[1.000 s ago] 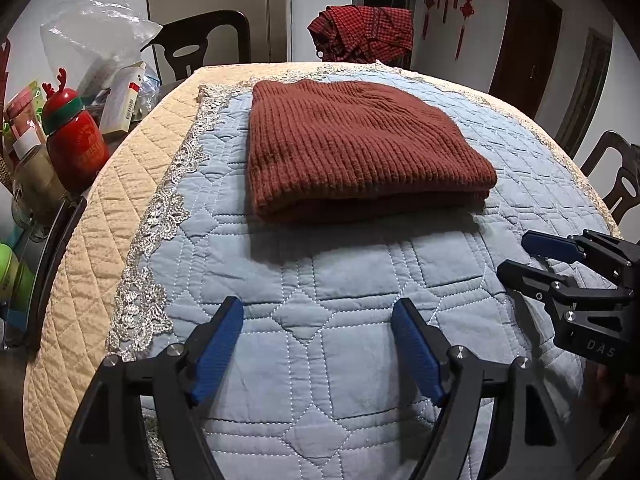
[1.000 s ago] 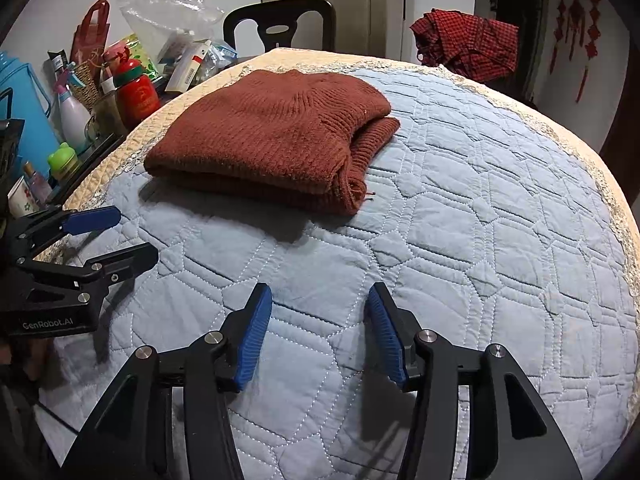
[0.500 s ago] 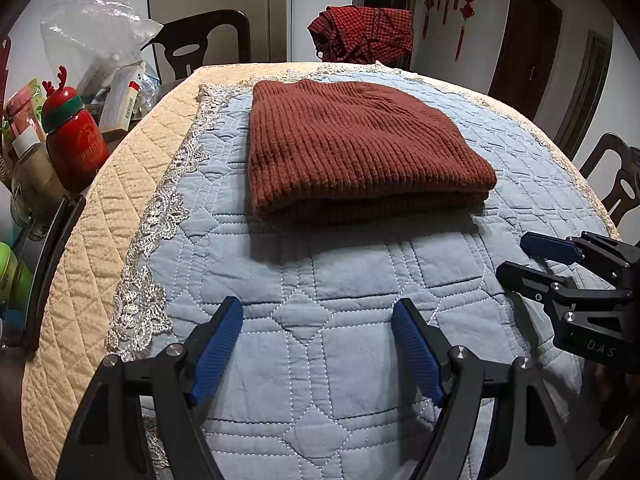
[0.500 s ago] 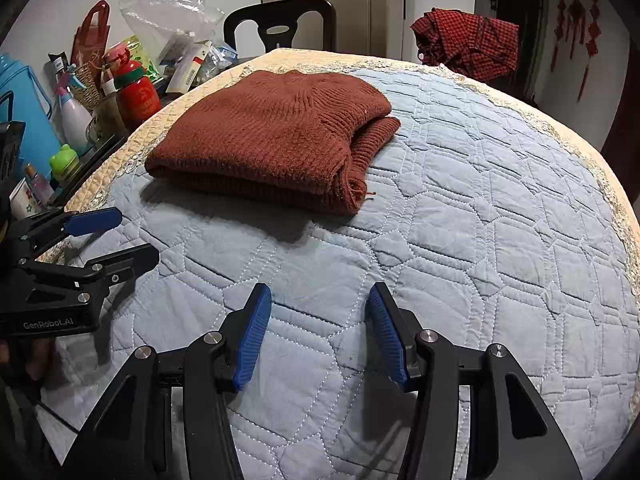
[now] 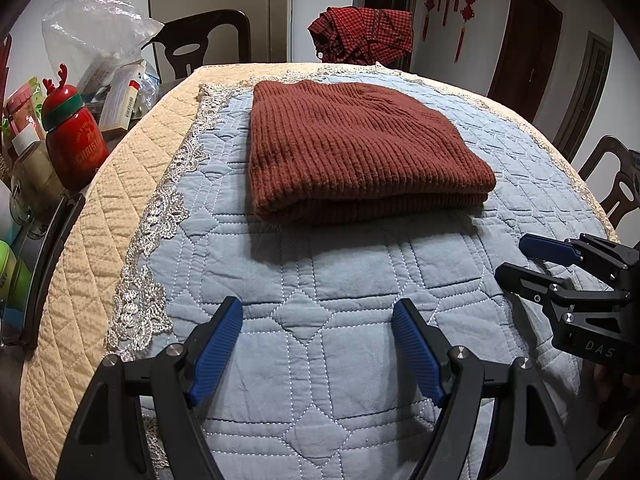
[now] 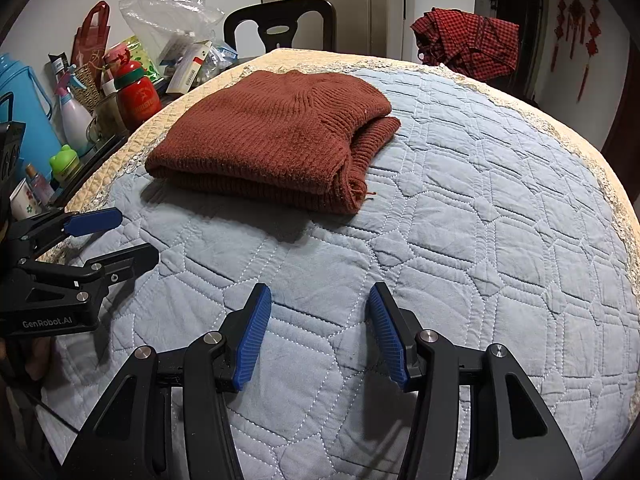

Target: Fold small clothes

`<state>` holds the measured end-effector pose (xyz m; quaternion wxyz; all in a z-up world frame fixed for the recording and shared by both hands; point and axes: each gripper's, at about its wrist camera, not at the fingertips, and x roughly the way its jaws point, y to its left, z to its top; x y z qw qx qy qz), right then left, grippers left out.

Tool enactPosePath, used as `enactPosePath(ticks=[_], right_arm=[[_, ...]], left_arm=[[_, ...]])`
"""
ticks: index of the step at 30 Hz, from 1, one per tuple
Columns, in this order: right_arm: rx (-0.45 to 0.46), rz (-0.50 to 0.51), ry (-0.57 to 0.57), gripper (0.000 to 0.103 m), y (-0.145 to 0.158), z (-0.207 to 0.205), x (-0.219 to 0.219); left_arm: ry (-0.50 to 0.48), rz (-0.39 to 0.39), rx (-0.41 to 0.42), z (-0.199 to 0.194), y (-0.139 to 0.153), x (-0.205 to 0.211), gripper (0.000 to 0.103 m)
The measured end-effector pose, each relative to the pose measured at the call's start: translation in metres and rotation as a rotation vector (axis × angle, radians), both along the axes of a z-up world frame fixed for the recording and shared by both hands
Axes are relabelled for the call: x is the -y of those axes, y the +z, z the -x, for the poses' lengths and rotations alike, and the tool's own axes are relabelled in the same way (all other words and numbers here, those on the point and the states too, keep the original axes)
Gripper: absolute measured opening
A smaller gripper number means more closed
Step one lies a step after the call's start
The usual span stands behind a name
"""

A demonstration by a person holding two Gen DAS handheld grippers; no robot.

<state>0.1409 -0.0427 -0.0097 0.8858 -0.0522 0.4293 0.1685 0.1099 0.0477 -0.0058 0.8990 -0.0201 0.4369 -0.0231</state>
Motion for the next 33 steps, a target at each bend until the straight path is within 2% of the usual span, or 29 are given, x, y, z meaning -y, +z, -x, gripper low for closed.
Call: enactPosePath(ticks=[33], right_arm=[[0.0, -0.002, 0.0, 0.052, -0.0005, -0.0002, 0.0006]], left_arm=[[0.004, 0.01, 0.003, 0.0011, 0.0004, 0.0005, 0.079]])
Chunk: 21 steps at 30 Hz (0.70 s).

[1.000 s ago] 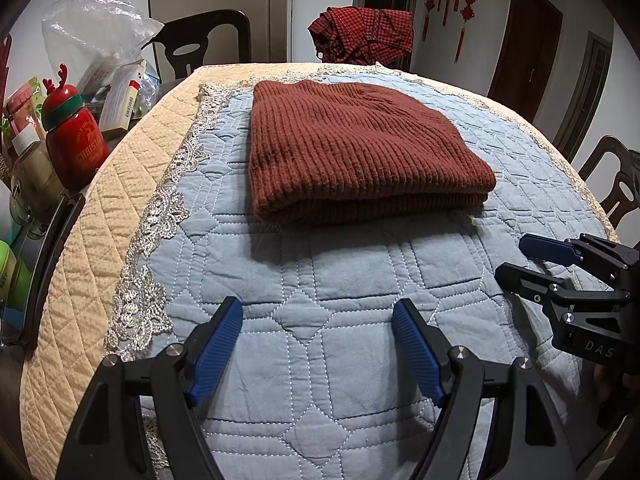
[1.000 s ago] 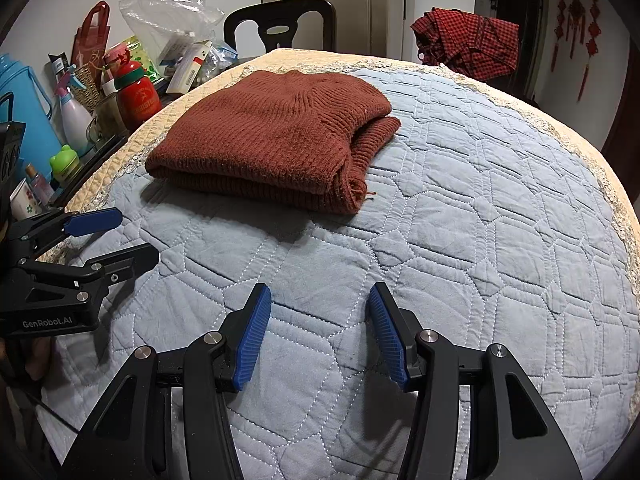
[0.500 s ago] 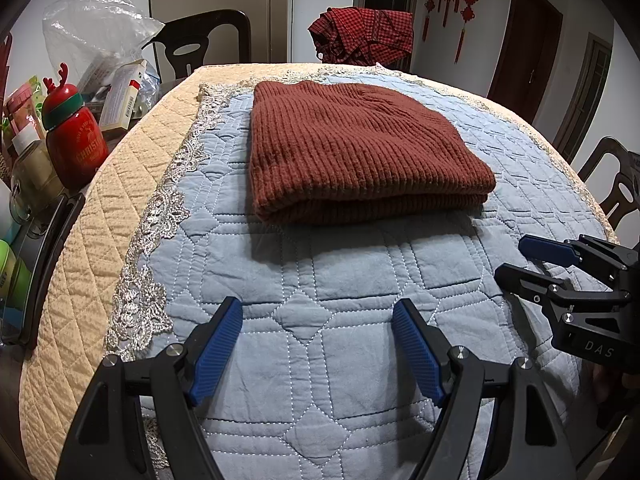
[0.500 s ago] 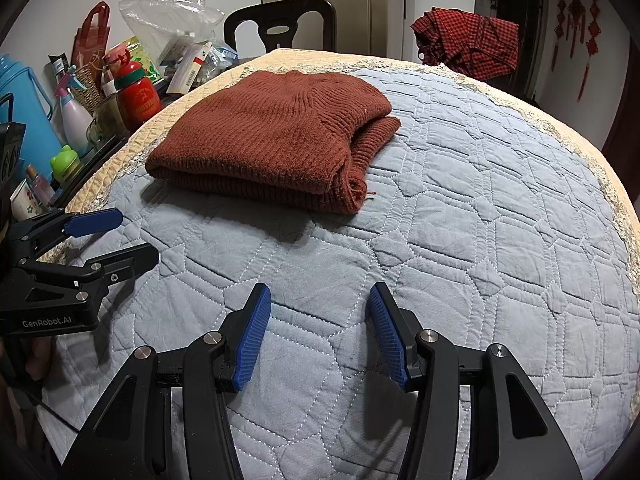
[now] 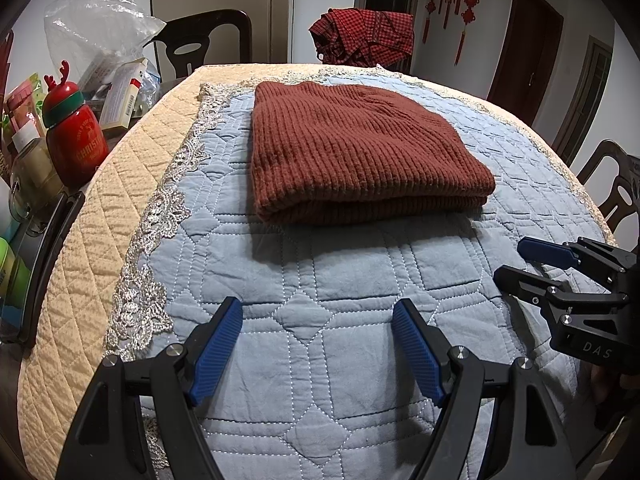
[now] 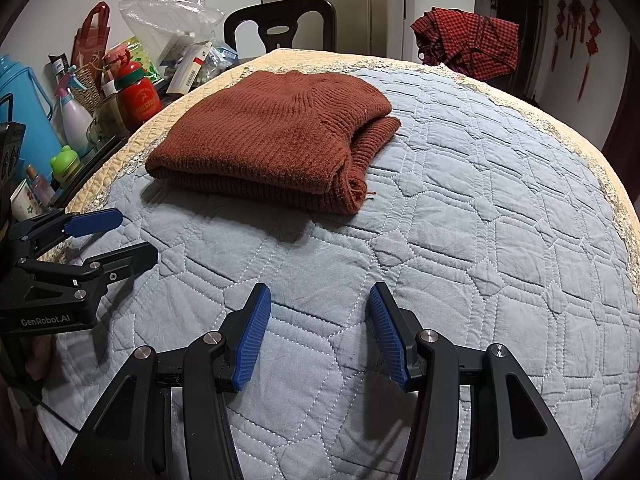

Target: Fold small clothes

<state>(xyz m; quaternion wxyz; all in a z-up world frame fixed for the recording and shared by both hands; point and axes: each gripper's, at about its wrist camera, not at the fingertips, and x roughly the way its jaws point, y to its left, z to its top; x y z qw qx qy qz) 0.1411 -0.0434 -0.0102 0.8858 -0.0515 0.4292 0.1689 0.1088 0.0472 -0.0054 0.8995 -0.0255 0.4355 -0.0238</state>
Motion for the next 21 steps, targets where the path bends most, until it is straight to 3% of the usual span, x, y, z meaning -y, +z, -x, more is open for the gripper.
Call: enactPosePath(ticks=[21], right_arm=[[0.0, -0.001, 0.0, 0.052, -0.0001, 0.0002, 0.0002]], left_arm=[[0.001, 0.006, 0.001, 0.0, -0.0002, -0.0013, 0.079]])
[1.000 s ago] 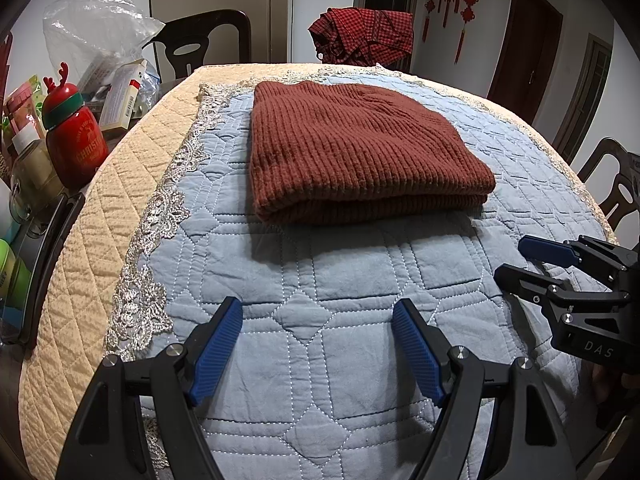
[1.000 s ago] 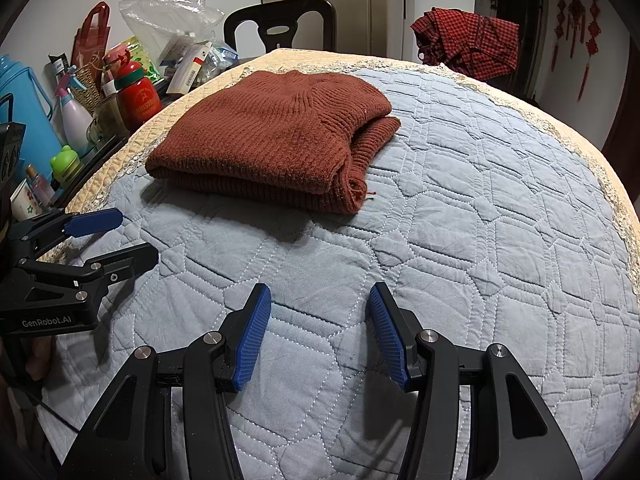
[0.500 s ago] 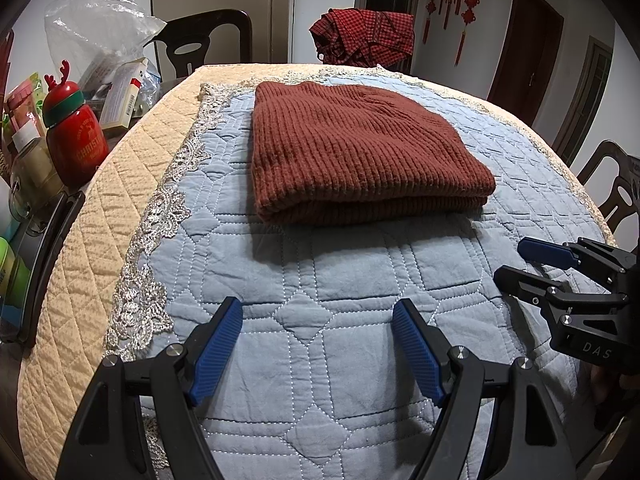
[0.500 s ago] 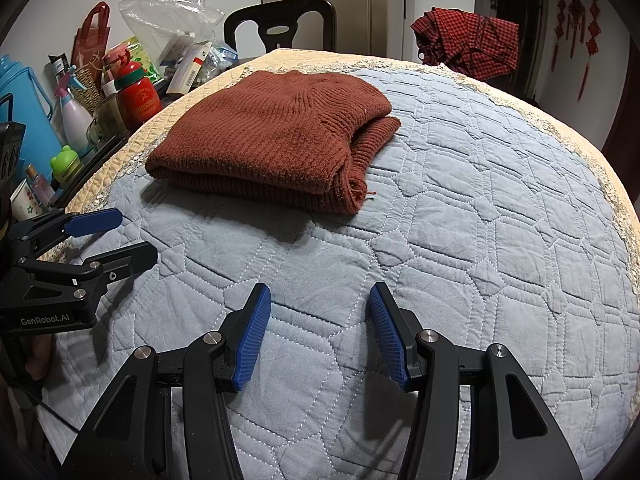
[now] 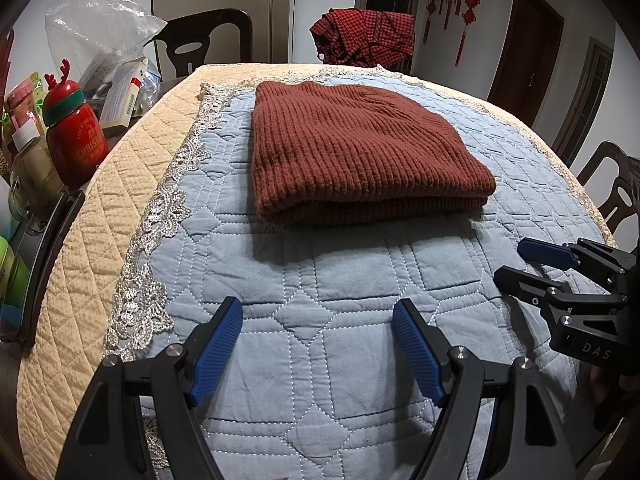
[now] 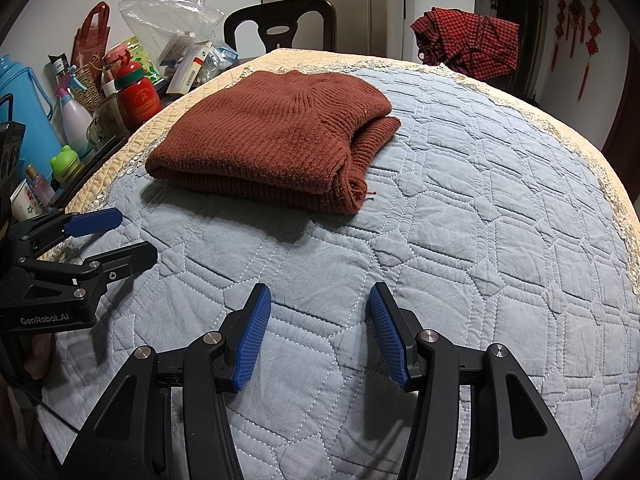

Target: Fold small clothes

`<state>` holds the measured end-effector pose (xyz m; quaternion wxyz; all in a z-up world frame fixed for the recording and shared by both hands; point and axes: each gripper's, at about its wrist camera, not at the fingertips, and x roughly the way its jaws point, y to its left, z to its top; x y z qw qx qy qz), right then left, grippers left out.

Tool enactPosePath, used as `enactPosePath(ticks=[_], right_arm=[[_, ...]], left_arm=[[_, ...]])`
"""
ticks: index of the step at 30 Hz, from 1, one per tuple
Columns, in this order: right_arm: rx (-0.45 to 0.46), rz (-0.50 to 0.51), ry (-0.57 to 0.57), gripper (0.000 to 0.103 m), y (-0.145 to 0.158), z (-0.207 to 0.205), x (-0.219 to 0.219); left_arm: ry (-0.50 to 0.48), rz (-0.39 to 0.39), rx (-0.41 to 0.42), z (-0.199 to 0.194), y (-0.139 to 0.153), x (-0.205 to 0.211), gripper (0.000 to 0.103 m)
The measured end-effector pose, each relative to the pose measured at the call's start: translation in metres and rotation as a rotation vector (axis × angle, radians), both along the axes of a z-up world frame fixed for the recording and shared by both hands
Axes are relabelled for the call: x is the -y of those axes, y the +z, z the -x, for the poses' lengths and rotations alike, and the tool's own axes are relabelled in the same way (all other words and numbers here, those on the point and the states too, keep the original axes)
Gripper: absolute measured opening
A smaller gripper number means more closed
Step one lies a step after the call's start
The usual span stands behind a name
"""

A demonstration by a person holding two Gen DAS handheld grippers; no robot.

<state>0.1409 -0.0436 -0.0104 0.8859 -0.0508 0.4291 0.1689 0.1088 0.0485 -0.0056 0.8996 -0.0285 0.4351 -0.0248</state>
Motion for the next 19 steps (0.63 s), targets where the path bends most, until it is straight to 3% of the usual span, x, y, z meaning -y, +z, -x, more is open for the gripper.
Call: enactPosePath(ticks=[19], right_arm=[[0.0, 0.0, 0.0, 0.052, 0.0003, -0.0001, 0.0005]], left_arm=[[0.009, -0.01, -0.007, -0.0018, 0.0, -0.0003, 0.082]])
